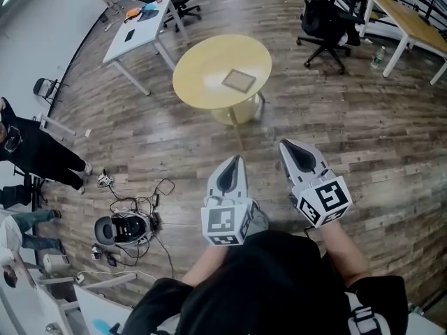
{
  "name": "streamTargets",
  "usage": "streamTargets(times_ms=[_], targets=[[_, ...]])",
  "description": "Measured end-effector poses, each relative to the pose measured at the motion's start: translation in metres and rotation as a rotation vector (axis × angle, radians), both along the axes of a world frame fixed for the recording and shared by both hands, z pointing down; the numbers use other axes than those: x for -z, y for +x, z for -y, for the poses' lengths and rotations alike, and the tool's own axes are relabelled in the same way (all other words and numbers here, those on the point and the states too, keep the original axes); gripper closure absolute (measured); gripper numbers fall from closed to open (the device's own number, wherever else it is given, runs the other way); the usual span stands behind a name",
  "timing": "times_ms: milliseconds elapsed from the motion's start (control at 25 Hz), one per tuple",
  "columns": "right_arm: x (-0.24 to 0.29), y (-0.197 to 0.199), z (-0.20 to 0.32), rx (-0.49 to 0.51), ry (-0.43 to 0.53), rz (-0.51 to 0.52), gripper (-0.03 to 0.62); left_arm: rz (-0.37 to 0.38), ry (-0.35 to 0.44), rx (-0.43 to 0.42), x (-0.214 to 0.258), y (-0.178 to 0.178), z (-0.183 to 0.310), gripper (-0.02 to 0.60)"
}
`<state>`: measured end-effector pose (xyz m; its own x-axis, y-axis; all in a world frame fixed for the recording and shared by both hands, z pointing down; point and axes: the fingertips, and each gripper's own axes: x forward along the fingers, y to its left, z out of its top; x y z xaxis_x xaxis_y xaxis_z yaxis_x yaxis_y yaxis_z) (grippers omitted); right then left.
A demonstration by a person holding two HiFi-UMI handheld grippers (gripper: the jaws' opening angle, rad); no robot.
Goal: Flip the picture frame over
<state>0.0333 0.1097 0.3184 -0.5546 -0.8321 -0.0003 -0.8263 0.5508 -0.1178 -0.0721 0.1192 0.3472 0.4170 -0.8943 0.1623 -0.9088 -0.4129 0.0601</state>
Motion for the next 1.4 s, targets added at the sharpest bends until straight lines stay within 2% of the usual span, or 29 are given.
streamTargets(times_ms=[400,600,920,1120,1400], targets=[[-0.002,-0.067,0.131,0.009,0.009,-0.067,0.576,-0.043,0.002,0.004,0.0,-0.066,0.131,0.56],[-0.011,-0.081,0.178,-0.011,-0.001,-0.089,0.576,-0.04,-0.014,0.005,-0.009,-0.088,0.179,0.56],[-0.03,-0.073,0.255,-0.02,-0.054,-0.097,0.576,-0.028,-0.048,-0.007,-0.025,-0.078,0.25,0.56],[-0.042,-0.06,0.323,0.004,-0.064,-0.105,0.576,-0.011,-0.052,0.019,-0.032,-0.068,0.315,0.56],[-0.041,-0.043,0.424,0.108,-0.027,-0.165,0.574,0.034,-0.053,0.044,-0.033,-0.048,0.414,0.56]])
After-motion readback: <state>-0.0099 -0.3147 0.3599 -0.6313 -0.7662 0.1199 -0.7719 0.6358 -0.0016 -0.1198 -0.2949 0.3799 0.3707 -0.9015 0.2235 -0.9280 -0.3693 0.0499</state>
